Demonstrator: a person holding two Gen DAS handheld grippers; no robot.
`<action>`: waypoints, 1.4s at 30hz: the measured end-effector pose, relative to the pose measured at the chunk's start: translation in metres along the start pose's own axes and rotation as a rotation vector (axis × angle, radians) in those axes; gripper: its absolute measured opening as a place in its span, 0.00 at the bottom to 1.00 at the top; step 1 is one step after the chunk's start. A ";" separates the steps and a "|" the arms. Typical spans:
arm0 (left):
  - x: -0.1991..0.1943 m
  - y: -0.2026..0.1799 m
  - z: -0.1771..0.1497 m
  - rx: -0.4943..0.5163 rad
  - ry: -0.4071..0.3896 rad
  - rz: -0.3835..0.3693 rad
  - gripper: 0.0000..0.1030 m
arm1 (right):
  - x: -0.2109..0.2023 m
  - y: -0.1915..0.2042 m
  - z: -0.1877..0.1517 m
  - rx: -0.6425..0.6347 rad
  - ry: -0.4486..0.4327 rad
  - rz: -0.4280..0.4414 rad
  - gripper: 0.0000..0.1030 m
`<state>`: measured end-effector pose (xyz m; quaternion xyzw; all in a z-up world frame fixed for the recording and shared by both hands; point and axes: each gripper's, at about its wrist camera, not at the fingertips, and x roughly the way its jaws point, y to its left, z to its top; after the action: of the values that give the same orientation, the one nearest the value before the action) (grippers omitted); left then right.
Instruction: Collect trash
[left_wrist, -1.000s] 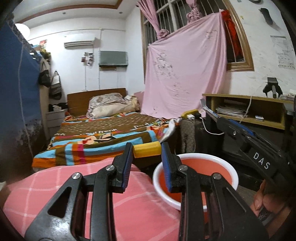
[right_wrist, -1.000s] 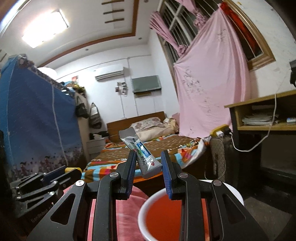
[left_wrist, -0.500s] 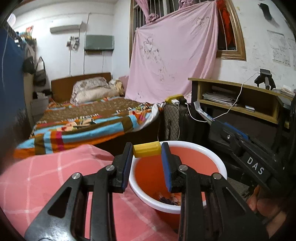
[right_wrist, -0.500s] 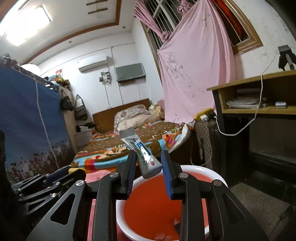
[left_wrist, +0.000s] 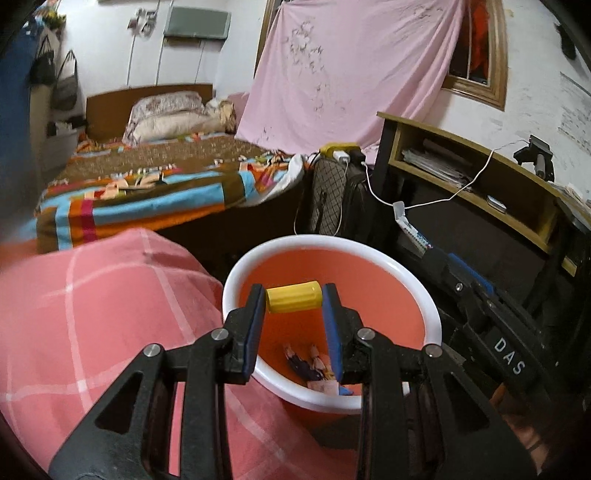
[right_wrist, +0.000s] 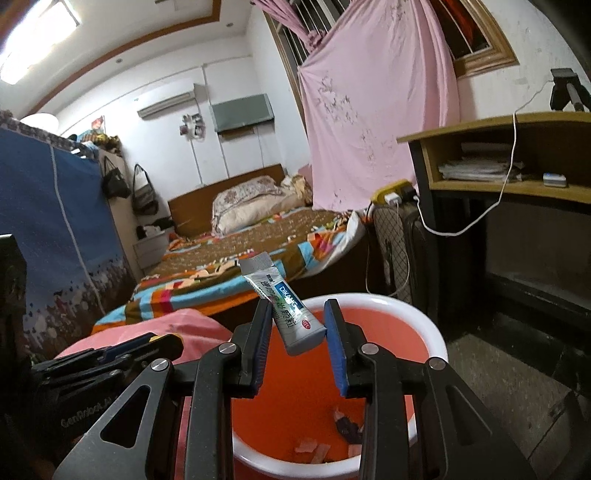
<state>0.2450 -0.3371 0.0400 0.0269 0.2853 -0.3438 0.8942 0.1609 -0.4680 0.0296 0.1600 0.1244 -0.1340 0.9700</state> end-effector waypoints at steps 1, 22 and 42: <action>0.002 0.002 0.000 -0.014 0.010 -0.004 0.13 | 0.001 0.000 0.000 0.001 0.007 -0.001 0.27; 0.015 0.018 -0.001 -0.116 0.082 -0.034 0.18 | 0.011 -0.006 -0.006 0.009 0.069 -0.016 0.28; -0.007 0.036 -0.003 -0.141 0.031 0.061 0.54 | 0.009 -0.005 -0.005 0.004 0.043 -0.018 0.46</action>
<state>0.2620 -0.3049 0.0361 -0.0221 0.3215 -0.2951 0.8995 0.1669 -0.4733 0.0212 0.1635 0.1464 -0.1394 0.9656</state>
